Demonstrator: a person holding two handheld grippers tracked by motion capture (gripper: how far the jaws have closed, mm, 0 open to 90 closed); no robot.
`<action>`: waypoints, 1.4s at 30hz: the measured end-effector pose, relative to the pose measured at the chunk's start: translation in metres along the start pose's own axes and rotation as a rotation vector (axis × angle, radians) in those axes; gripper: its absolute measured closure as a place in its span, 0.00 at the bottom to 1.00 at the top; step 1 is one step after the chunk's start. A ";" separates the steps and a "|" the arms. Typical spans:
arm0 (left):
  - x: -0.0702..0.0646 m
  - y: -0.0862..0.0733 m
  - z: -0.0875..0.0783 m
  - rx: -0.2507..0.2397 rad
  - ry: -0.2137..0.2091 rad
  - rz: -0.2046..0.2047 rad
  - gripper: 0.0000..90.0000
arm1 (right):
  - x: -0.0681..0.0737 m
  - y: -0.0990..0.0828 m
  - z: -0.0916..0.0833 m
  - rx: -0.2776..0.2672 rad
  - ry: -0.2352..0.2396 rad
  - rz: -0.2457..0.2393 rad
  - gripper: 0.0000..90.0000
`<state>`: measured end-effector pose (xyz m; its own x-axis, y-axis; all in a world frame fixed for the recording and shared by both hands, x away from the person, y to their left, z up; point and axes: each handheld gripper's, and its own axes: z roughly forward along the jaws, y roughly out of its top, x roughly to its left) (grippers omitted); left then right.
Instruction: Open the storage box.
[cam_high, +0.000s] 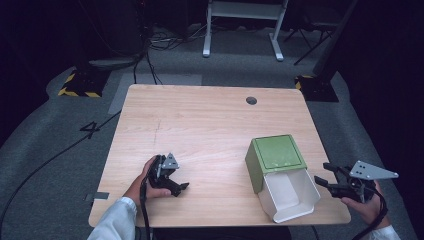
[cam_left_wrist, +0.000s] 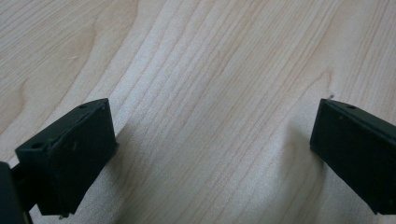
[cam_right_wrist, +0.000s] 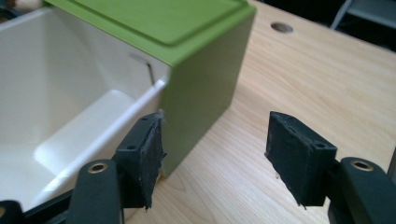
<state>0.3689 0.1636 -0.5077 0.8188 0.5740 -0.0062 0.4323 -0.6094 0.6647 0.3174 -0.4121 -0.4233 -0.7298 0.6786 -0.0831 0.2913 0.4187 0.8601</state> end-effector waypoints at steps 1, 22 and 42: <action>0.000 0.000 0.000 0.000 0.000 0.000 0.00 | -0.003 -0.002 0.003 0.006 -0.002 0.009 0.41; 0.001 0.000 0.001 -0.001 -0.007 0.002 0.00 | -0.035 -0.059 0.040 0.142 -0.046 0.140 0.35; 0.000 0.000 0.001 -0.001 -0.007 0.001 0.00 | -0.035 -0.071 0.050 0.199 -0.104 0.170 0.24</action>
<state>0.3696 0.1634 -0.5079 0.8220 0.5694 -0.0105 0.4308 -0.6097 0.6654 0.3532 -0.4351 -0.5071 -0.5960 0.8030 -0.0060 0.5272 0.3968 0.7514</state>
